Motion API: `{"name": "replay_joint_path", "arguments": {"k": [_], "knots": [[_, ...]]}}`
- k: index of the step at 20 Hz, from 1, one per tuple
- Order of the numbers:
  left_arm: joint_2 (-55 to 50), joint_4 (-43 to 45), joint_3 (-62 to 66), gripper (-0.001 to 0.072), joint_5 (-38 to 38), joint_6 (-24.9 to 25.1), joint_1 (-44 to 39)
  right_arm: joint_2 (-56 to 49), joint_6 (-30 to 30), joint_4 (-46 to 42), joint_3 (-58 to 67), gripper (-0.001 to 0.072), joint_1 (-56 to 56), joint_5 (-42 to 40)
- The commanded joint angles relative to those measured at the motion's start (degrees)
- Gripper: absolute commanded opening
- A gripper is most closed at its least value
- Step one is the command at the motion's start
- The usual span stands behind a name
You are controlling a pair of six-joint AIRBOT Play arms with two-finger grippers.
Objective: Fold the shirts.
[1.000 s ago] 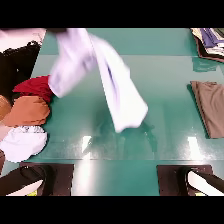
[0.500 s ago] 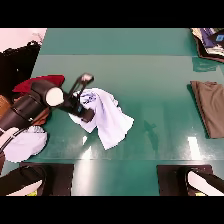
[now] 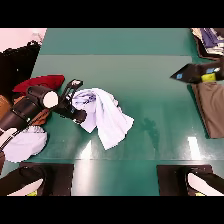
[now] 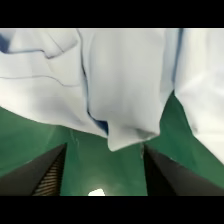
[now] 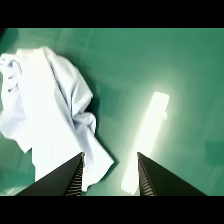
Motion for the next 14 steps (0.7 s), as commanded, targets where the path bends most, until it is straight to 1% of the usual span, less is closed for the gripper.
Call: {"name": "replay_joint_path", "arguments": {"k": [1, 4, 6, 7, 9, 12, 14], "knots": [[0.07, 4.59, -0.15, 0.0542, 1.64, -2.64, 4.48, -0.02, -0.04, 0.07, -7.41, 0.0388, 2.54, -0.31], [0.04, 2.45, -0.17, 0.0542, 3.17, -2.54, 14.95, -0.02, -0.46, 0.44, -11.50, 0.0387, 2.71, -0.61], [-0.13, 0.02, -0.17, 0.0541, 8.13, -2.40, 20.33, -0.02, -0.46, 0.50, -13.18, 0.0386, 2.71, -1.09], [-0.50, -2.03, -0.17, 0.0541, 11.15, -1.18, 22.43, -0.02, -0.46, 0.52, -13.88, 0.0386, 2.71, -1.57], [-2.45, -8.17, -0.17, 0.0541, 15.06, 3.02, 24.92, -0.02, -0.46, 0.46, -14.71, 0.0386, 2.71, -2.12], [-8.48, -15.34, -0.11, 0.0541, 18.56, 9.14, 25.46, -0.04, -0.46, 0.44, -14.69, 0.0386, 2.71, -3.48], [-12.48, -17.84, 0.28, 0.0541, 21.75, 10.54, 25.46, -0.04, -0.46, 0.44, -14.69, 0.0386, 2.71, -3.89]]}}
